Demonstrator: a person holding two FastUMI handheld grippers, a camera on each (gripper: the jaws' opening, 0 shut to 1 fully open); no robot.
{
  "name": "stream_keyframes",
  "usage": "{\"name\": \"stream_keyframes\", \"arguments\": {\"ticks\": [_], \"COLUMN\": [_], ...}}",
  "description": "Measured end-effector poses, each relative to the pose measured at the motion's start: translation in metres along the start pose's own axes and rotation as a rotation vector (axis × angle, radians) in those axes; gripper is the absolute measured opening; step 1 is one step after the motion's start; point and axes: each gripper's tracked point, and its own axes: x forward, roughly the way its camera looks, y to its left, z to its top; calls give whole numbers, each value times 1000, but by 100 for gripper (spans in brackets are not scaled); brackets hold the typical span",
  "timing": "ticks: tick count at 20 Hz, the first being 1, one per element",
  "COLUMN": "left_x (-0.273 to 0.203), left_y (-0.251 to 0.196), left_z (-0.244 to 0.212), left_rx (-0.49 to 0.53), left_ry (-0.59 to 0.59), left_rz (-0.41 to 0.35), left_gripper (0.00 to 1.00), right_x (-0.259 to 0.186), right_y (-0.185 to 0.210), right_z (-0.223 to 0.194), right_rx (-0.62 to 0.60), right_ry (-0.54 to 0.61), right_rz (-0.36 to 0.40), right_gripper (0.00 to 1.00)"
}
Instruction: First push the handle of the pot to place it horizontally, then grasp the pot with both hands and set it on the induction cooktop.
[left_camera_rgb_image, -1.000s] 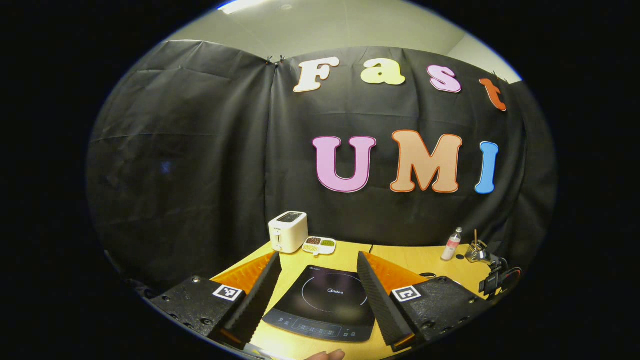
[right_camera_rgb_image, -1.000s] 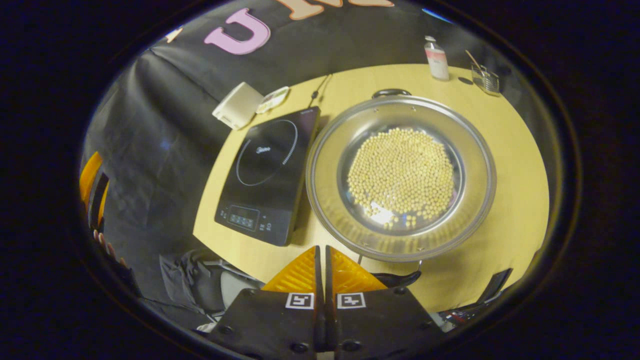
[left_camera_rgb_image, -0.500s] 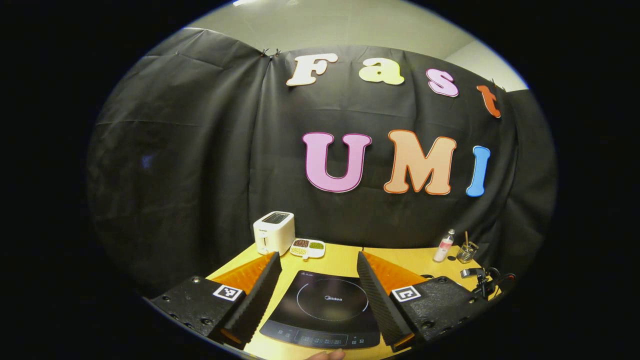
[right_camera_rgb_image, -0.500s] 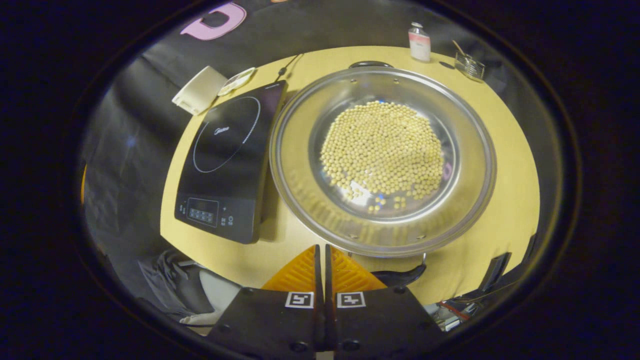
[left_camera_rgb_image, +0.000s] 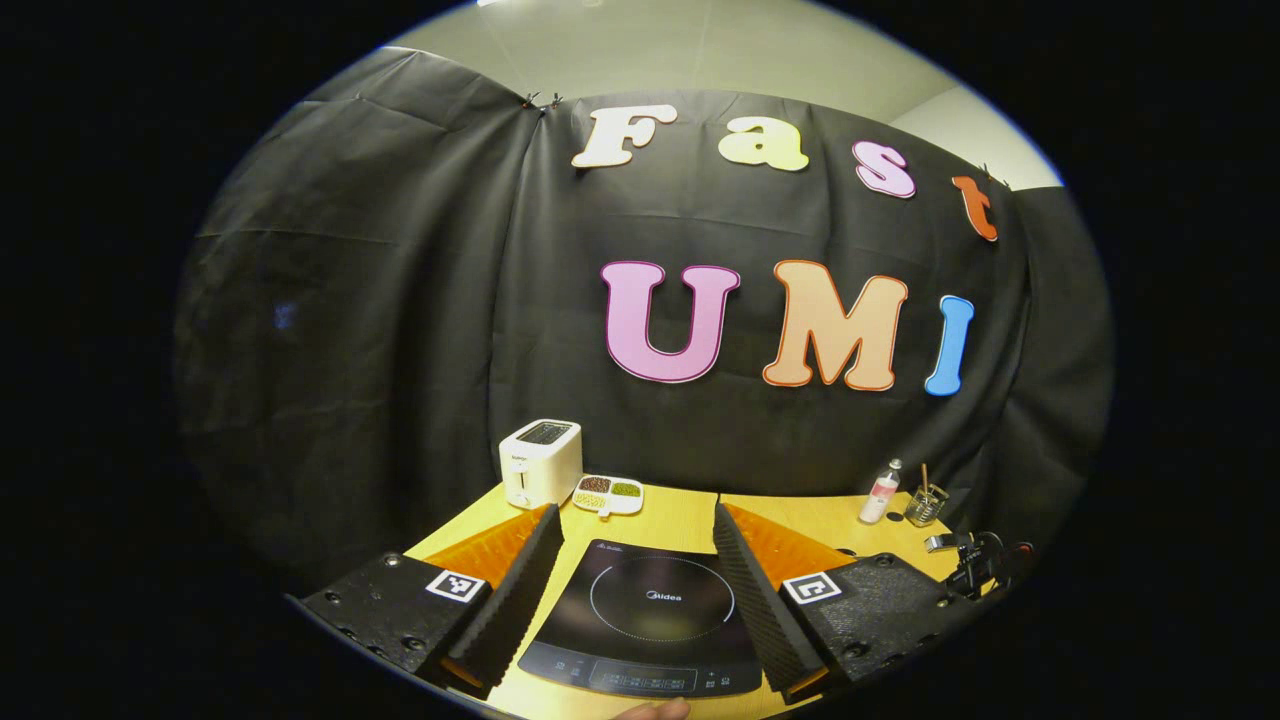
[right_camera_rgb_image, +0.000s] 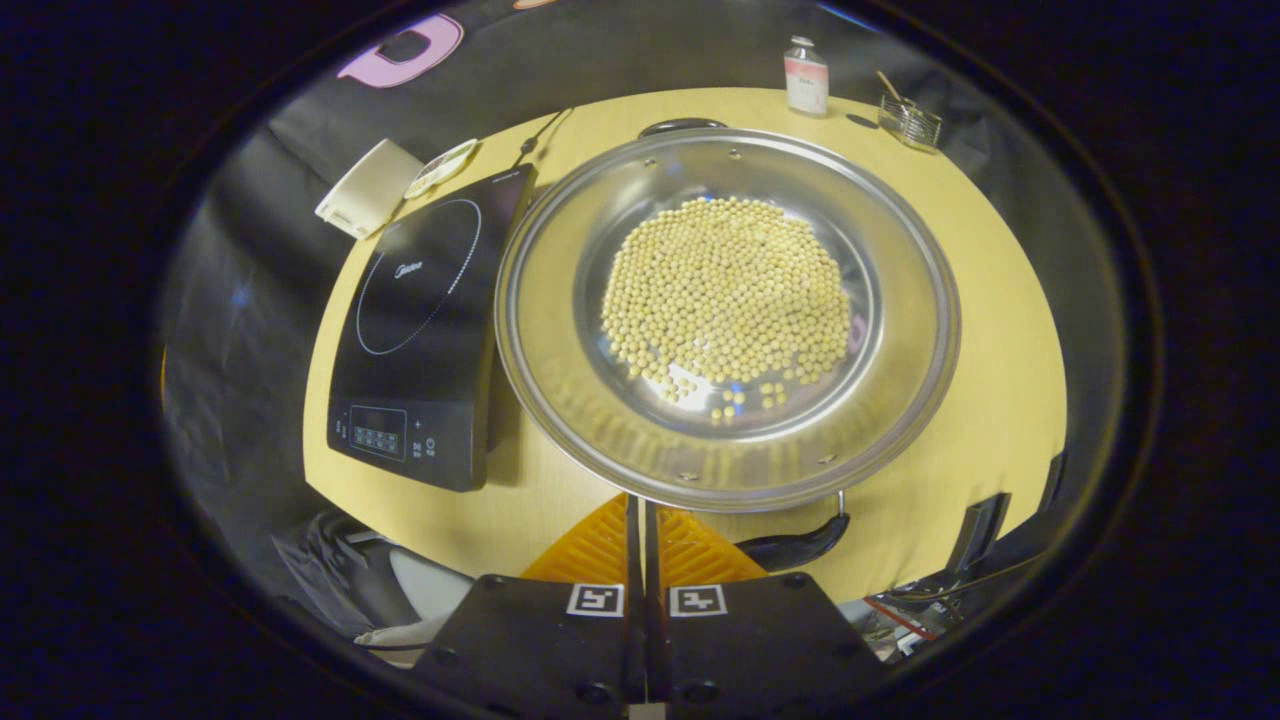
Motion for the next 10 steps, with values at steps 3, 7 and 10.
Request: {"name": "stream_keyframes", "arguments": {"ticks": [3, 7, 10], "left_x": [1, 5, 7], "left_y": [-4, -13, -33], "left_z": [0, 1, 3], "left_rx": [6, 13, 26], "left_ry": [0, 5, 7], "left_rz": [-3, 37, 47], "left_gripper": [88, 88, 93], "right_x": [0, -1, -3], "right_y": [-9, -26, -44], "right_z": [-1, 1, 6], "right_rx": [6, 0, -14], "right_ry": [5, 23, 22], "right_rz": [-6, 15, 28], "right_gripper": [2, 3, 3]}}
